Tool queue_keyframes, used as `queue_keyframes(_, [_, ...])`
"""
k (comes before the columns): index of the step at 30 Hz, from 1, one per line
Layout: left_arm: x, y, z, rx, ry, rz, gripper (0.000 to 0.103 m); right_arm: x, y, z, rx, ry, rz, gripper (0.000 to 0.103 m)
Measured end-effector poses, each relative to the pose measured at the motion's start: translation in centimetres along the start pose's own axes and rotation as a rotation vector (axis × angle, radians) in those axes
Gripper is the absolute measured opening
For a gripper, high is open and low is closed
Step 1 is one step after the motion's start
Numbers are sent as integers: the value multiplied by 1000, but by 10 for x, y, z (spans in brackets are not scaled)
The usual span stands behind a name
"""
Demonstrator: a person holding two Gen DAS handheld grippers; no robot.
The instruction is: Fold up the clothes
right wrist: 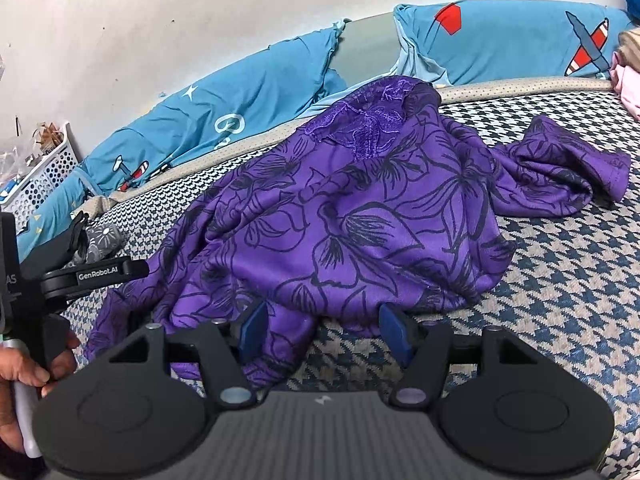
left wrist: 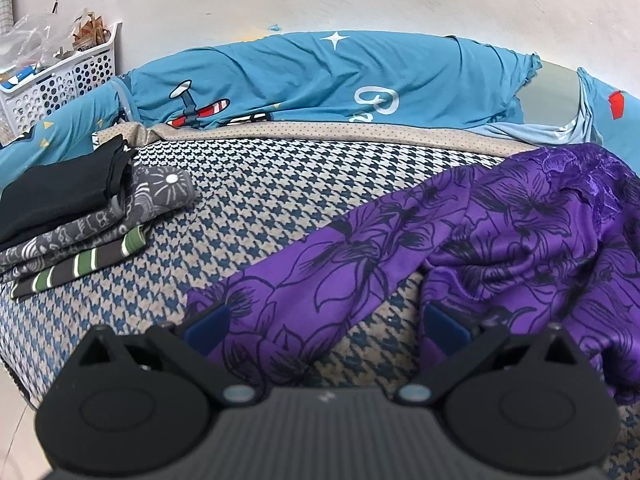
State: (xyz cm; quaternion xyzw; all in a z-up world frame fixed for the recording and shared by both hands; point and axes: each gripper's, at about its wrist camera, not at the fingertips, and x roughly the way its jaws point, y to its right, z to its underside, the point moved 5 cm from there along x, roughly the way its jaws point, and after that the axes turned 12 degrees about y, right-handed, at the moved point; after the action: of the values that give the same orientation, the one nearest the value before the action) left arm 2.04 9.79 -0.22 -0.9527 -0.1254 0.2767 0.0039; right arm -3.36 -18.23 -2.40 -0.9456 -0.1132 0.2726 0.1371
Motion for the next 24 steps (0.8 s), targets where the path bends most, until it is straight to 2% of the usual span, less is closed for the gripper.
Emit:
queue_keyframes(14, [-7, -8, -2, -22, 13, -9, 103, -5, 0, 1, -1, 17, -8, 61])
queue_keyframes(24, [-9, 0, -3, -26, 17, 41, 103, -3, 13, -10, 28, 5, -17, 61])
